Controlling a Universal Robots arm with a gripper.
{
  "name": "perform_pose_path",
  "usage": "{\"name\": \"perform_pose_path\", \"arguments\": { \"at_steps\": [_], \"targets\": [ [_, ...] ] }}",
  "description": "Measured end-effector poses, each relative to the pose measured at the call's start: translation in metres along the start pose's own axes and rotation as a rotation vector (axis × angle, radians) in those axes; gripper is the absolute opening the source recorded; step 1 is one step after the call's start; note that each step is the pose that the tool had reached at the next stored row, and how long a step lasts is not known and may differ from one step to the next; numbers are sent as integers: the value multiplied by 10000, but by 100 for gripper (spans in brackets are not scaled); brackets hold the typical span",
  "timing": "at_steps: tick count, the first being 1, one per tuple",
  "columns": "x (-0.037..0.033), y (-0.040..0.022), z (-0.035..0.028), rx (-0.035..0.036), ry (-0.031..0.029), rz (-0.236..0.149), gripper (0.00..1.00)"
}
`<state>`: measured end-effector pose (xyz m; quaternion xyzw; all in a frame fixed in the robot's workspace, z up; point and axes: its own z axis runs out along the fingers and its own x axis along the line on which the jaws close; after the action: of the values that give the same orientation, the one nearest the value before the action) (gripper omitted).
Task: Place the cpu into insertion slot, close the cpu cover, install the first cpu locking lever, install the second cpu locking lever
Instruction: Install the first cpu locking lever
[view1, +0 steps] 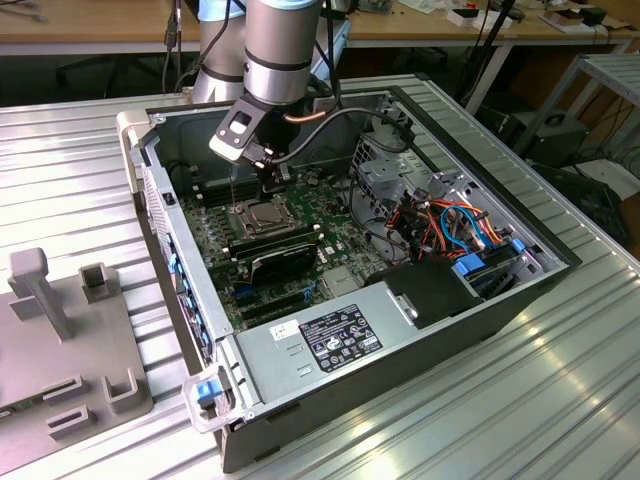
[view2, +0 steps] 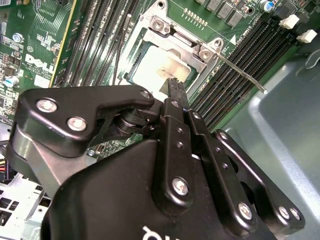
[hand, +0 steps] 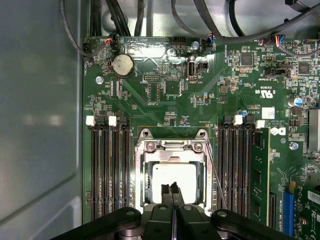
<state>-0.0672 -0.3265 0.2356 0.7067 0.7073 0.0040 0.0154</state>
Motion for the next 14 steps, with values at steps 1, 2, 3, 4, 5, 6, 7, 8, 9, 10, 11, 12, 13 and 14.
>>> {"name": "perform_pose_path", "arguments": {
  "at_steps": [1,2,3,4,5,6,7,8,9,10,11,12,13,14],
  "targets": [
    [0,0,0,0,0,0,11],
    [0,0,0,0,-1,0,11],
    [0,0,0,0,0,0,11],
    [0,0,0,0,1,0,11],
    [0,0,0,0,0,0,11],
    [0,0,0,0,0,0,11],
    [0,0,0,0,1,0,11],
    [-2,0,0,0,1,-2,11],
    [-4,-1,0,0,1,-4,11],
    [-4,0,0,-1,1,-48,11],
    [-5,-1,0,-2,4,-129,11],
    [-6,-1,0,-7,12,-414,11],
    [-6,-1,0,-10,16,-604,11],
    [-7,-1,0,-11,19,-701,11]
  ]
}}
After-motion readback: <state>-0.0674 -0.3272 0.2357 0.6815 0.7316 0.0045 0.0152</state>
